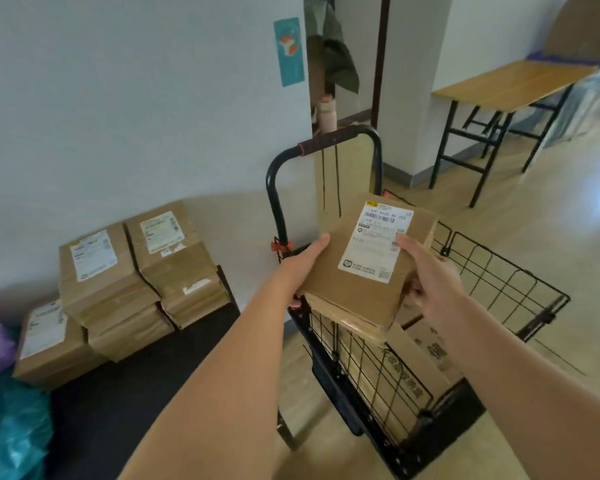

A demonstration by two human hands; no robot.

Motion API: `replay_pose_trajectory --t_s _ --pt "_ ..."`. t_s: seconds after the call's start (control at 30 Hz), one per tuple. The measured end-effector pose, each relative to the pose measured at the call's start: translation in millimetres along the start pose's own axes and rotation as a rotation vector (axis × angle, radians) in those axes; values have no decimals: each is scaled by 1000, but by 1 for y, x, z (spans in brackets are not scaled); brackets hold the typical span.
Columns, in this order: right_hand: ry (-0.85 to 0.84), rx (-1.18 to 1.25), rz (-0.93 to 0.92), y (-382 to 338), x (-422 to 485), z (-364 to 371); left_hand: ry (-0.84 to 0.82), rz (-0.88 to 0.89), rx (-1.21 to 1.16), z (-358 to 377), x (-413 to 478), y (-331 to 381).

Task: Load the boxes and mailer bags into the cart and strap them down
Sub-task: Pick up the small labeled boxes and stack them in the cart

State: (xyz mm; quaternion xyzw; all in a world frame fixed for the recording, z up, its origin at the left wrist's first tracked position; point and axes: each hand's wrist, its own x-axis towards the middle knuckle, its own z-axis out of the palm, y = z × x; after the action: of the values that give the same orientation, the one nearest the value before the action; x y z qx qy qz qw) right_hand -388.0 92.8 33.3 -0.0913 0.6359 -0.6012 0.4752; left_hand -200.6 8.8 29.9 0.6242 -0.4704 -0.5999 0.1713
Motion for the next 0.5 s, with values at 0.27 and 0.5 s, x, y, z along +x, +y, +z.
replay_pose_trajectory --t_s 0.27,0.5 --pt "173 92 69 2 38 -65 -39 -25 -267 99 29 -16" --pt "218 149 101 -1 92 -89 -225 -165 -359 152 75 -23"
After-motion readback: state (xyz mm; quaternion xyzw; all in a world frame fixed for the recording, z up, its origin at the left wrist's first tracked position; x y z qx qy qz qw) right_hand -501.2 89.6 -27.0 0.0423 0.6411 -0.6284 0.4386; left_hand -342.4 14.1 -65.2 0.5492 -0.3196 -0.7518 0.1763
